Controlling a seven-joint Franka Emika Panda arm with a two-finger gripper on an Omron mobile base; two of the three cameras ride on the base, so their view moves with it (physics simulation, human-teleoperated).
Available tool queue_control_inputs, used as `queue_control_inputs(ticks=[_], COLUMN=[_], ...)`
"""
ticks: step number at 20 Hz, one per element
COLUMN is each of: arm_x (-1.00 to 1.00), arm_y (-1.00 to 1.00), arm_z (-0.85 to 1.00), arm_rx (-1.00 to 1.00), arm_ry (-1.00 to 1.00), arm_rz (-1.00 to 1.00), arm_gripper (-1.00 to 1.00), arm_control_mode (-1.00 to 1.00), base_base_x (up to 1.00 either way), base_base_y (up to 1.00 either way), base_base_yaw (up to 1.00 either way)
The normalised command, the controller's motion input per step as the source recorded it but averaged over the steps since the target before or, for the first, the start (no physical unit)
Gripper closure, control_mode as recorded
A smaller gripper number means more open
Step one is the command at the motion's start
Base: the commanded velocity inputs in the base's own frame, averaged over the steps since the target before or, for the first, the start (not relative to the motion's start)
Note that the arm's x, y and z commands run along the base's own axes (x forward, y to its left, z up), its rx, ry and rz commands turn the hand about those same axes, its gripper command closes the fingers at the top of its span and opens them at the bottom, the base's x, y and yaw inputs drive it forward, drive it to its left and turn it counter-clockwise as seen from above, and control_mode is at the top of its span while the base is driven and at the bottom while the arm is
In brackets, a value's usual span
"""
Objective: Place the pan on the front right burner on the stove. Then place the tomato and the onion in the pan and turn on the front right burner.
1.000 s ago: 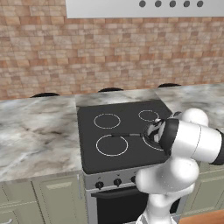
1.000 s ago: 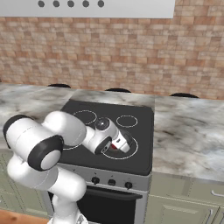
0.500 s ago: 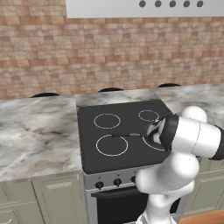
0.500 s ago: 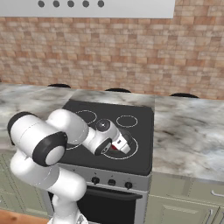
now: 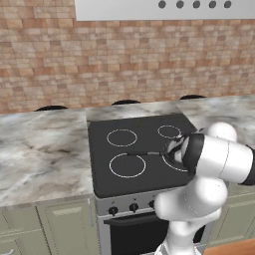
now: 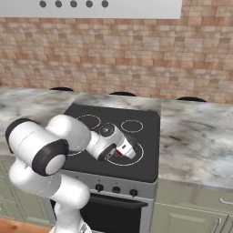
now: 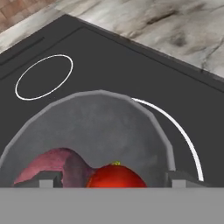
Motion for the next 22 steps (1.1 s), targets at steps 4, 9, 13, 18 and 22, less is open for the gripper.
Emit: queue_control_inputs(ticks=[4,9,13,18,22], arm_x=[-0.03,-0.08,-0.04,-0.17,-0.24], arm_y=[0.00,0.00,0.00,0.00,0.00], arm_z=[0.43,0.47,0.42,0.30,0.16], arm_rx=[0.00,0.00,0.00,0.00,0.00], arm_ry=[-0.08,-0.09,-0.05,-0.01,0.00], arm_rz=[0.00,0.00,0.00,0.00,0.00], arm_gripper=[-1.00,-1.00,-1.00,-1.00,-1.00], arm_control_mode=[-1.00,-1.00,-1.00,-1.00,-1.00], base_base_x=[0.00,0.00,0.00,0.00,0.00], base_base_y=[0.00,0.00,0.00,0.00,0.00], base_base_yaw=[0.00,0.00,0.00,0.00,0.00])
